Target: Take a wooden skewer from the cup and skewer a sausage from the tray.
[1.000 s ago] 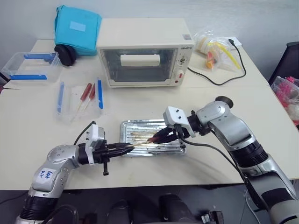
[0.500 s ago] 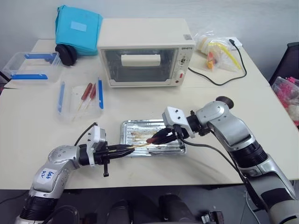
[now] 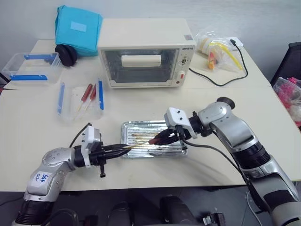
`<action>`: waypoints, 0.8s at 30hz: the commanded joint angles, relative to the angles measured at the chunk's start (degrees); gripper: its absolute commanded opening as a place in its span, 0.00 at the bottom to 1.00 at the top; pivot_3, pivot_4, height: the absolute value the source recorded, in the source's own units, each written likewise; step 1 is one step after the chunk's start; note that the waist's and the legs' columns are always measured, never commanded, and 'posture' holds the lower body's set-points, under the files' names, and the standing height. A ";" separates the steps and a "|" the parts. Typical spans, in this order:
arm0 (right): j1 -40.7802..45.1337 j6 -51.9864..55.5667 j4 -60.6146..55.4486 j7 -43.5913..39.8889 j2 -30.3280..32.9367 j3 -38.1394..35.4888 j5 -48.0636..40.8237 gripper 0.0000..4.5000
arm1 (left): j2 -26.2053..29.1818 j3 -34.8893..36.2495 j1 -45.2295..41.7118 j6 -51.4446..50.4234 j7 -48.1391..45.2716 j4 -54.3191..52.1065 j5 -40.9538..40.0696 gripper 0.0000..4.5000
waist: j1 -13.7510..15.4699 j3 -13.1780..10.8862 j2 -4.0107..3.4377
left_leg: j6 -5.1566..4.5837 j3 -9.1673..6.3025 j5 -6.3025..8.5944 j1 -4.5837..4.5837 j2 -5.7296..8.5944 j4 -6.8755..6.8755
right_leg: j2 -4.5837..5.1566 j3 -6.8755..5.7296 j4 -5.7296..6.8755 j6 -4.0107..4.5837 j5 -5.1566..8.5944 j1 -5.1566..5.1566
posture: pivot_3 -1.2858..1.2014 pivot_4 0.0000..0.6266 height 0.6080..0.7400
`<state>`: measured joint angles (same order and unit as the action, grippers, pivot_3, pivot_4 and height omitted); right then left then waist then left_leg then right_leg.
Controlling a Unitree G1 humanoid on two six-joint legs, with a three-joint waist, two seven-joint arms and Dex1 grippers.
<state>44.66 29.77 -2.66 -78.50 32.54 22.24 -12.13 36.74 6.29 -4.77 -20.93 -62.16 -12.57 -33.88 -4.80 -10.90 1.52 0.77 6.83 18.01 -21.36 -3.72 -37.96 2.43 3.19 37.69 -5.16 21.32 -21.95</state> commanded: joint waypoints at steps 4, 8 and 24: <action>0.57 -0.86 -0.90 -0.46 0.37 -0.80 -0.87 0.10 | 0.05 0.42 -0.07 0.16 -0.14 -1.69 -0.93 0.00 | 0.01 0.00 0.00 | 0.00 0.00 0.00 0.00 0.00 0.00 | 0.00 0.00 0.00 0.00 0.00 0.00 | 0.52 0.24 1.00; 0.68 -0.87 -0.78 -0.38 0.26 -0.80 -0.85 0.10 | 0.21 -0.24 0.01 -0.08 -0.73 -1.70 -0.85 0.00 | 0.01 0.00 0.00 | 0.00 0.00 0.00 0.00 0.00 0.00 | 0.00 0.00 0.00 0.00 0.00 0.00 | 0.52 0.24 1.00; 0.85 -0.77 -1.12 -0.11 -0.18 -0.55 -0.95 0.10 | -0.90 -1.95 -1.07 0.86 -0.77 -0.02 0.60 0.00 | 0.02 0.00 0.00 | 0.00 0.00 0.00 0.00 0.00 0.00 | 0.00 0.00 0.00 0.00 0.00 0.00 | 0.52 0.24 1.00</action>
<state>44.66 29.22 -1.93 -78.50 32.51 22.24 -12.16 36.21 4.40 -5.44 -21.03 -62.88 -12.47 -33.44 -4.77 -10.90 1.52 0.77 6.83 18.01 -21.36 -3.71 -37.96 2.43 3.19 37.69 -5.16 21.32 -21.95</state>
